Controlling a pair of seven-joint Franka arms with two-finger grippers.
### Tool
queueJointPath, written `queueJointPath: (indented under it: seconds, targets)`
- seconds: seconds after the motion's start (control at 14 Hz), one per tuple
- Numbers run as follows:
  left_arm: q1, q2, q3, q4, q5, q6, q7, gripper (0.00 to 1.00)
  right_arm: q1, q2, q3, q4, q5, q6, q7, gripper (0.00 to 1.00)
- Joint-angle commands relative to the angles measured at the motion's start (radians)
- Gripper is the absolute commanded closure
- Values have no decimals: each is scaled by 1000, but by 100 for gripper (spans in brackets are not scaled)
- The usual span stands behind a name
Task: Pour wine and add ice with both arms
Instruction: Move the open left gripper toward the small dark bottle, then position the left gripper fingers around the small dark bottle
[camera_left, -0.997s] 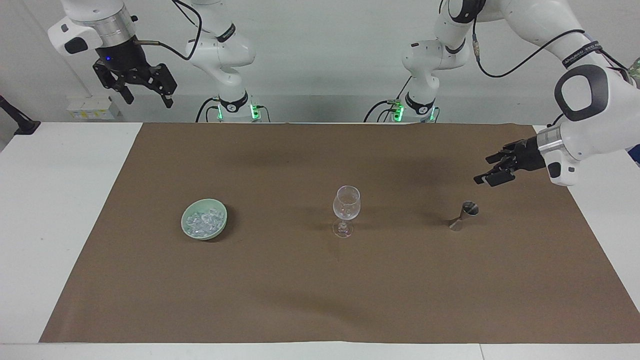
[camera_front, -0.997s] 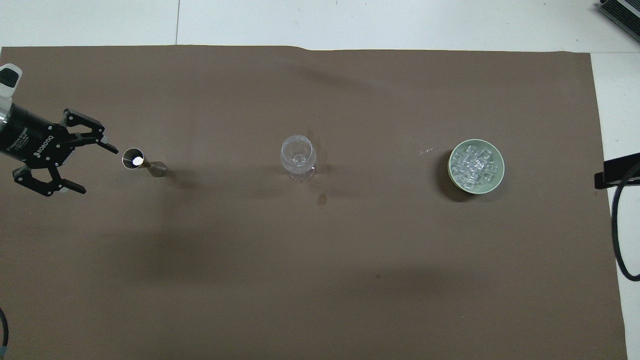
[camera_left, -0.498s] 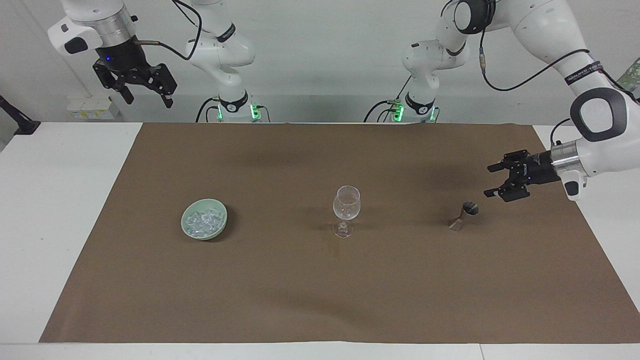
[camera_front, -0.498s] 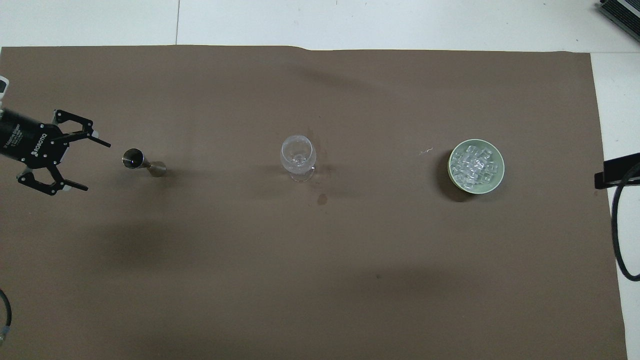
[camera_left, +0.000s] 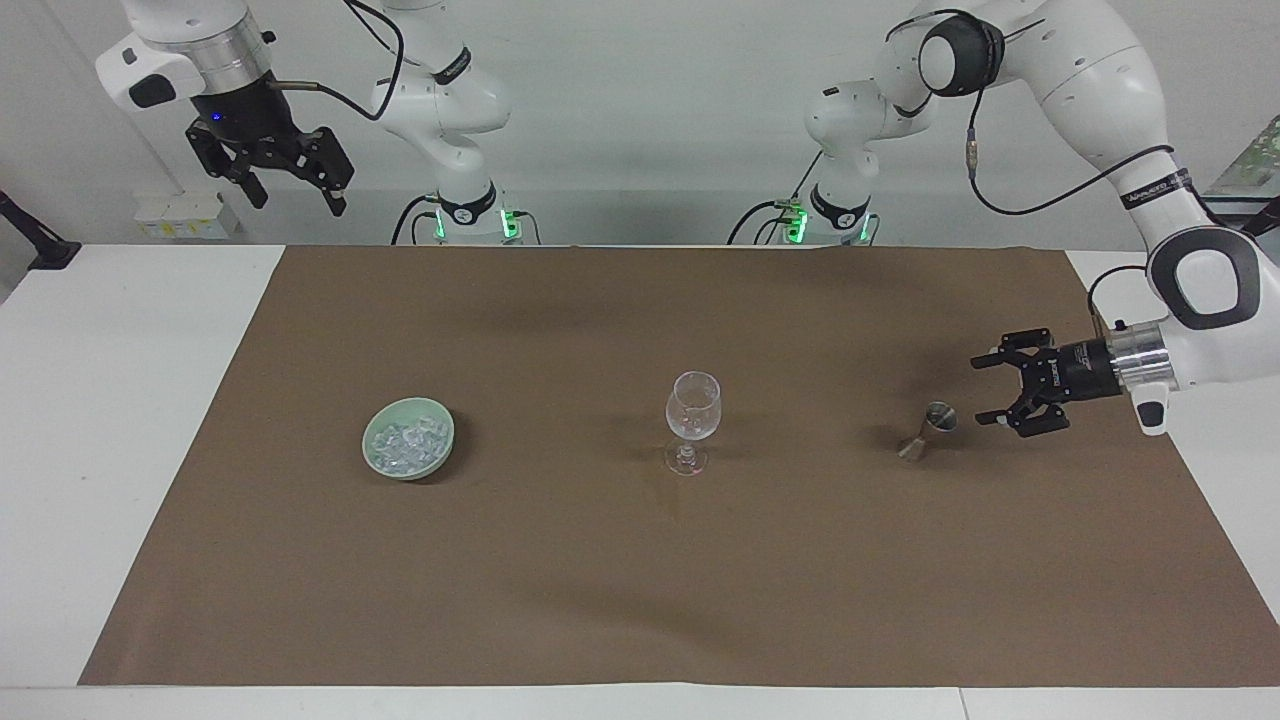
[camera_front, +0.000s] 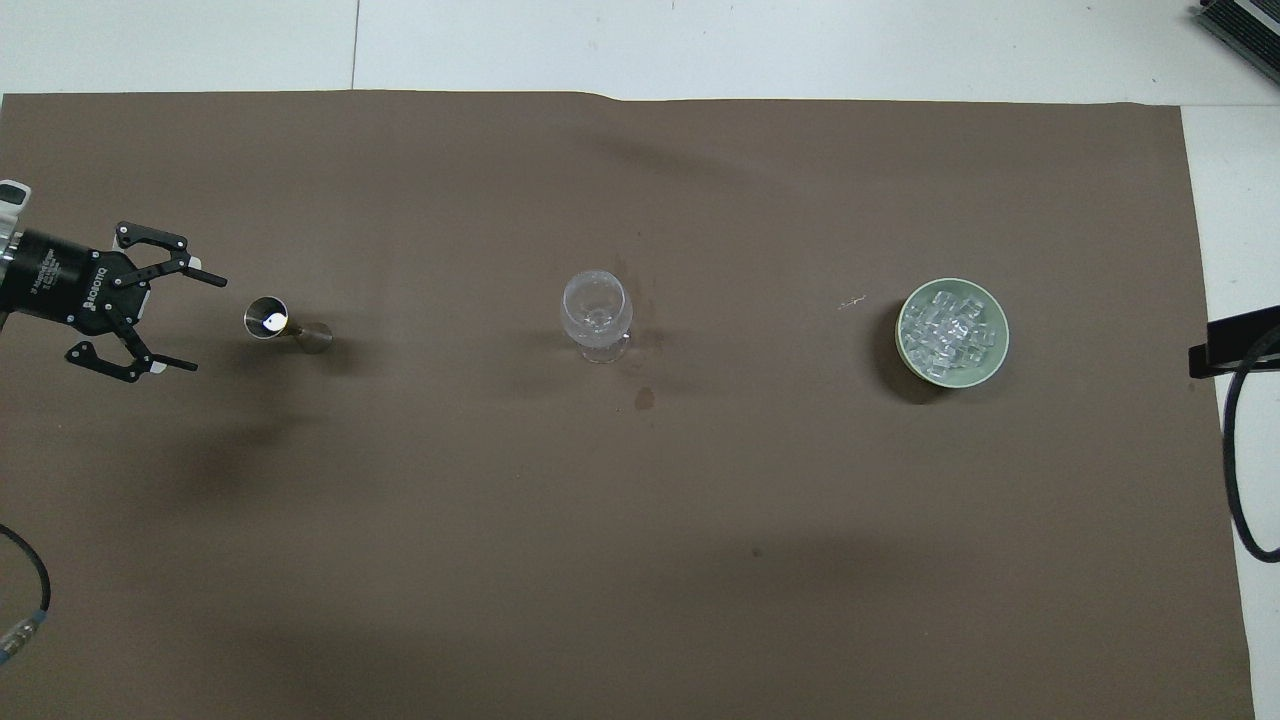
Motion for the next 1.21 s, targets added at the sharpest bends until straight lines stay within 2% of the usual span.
queueJointPath:
  seconds: [0.0,0.14,0.57,0.71,1.14]
  targets:
    - [29,38,3,8,-69,-7,-22,0,-6,-21,2,-25,9,13,-14,0]
    - [52,84,3,11,-141,-48,-22,0,-6,-21,2,-25,9,13,-14,0]
    - [75,157,3,20,-210,-56,-23,0,-6,-21,2,-25,9,13,-16,0]
    - [96,189,3,13,-277,-59,-26,0,-6,-21,2,-25,9,13,-16,0]
    - [84,212,3,2,-319,-50,-34,0,-6,-21,2,-25,9,13,-16,0]
